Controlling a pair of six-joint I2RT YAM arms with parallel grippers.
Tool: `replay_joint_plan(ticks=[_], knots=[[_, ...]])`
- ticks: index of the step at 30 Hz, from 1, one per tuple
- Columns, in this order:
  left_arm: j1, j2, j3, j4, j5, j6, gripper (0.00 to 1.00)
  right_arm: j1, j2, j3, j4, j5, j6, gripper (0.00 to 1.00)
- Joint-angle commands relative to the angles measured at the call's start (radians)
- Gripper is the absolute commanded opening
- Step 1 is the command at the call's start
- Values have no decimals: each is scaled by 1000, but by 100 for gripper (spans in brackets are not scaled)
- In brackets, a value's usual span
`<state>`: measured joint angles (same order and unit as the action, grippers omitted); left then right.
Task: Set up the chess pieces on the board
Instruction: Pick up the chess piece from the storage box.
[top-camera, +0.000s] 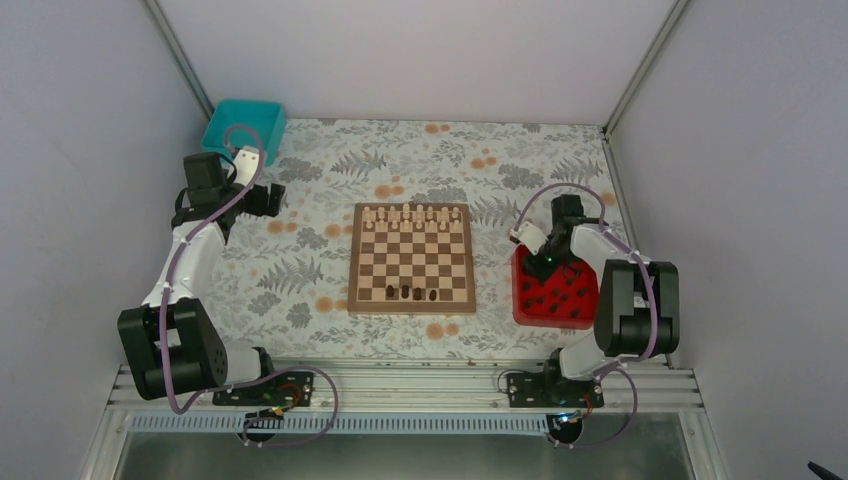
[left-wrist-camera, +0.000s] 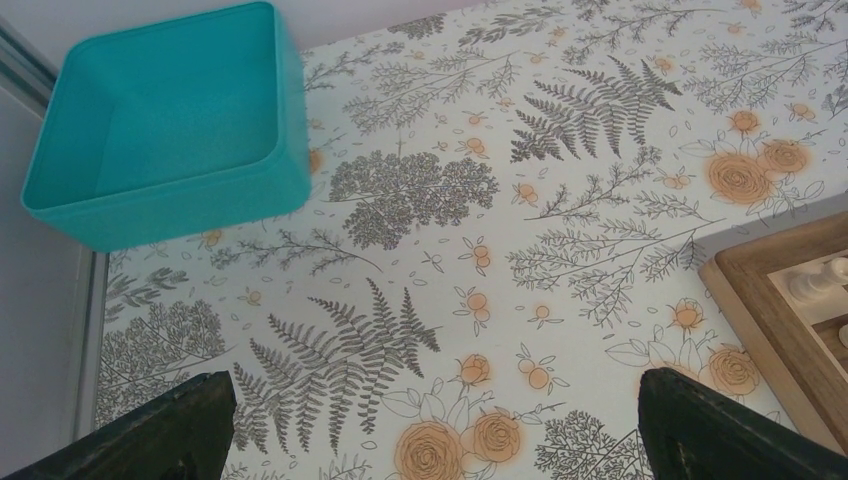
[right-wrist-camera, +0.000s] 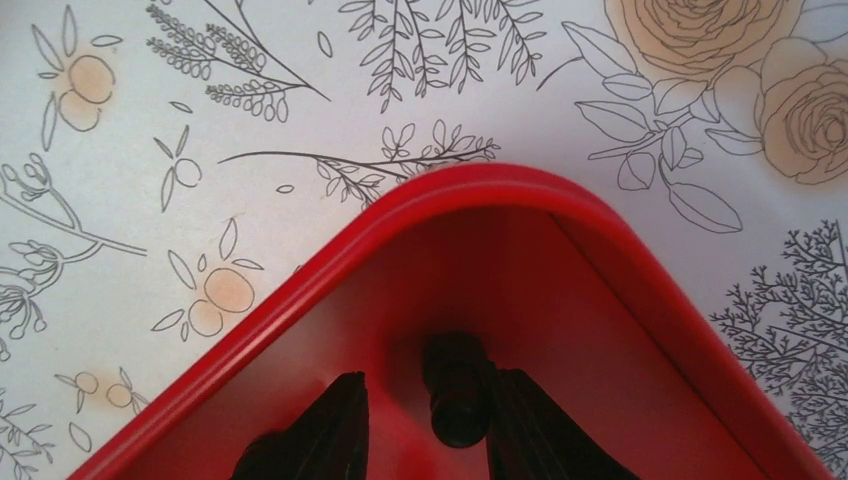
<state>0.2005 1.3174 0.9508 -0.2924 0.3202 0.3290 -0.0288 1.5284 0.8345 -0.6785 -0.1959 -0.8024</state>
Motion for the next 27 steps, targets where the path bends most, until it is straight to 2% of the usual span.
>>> replay_joint_plan(ticks=[1, 9, 17, 22, 27], knots=[[7, -1, 5, -6, 22, 1, 100, -17, 17, -17, 33, -12, 6, 30], [10, -3, 2, -6, 25, 1, 100, -23, -14, 5, 1, -26, 5, 11], [11, -3, 5, -4, 31, 0, 100, -1, -116, 124, -181, -42, 8, 7], [13, 5, 9, -13, 40, 1, 100, 111, -174, 200, -273, -91, 50, 7], [13, -1, 9, -12, 40, 1, 100, 285, -156, 192, -254, -102, 111, 8]])
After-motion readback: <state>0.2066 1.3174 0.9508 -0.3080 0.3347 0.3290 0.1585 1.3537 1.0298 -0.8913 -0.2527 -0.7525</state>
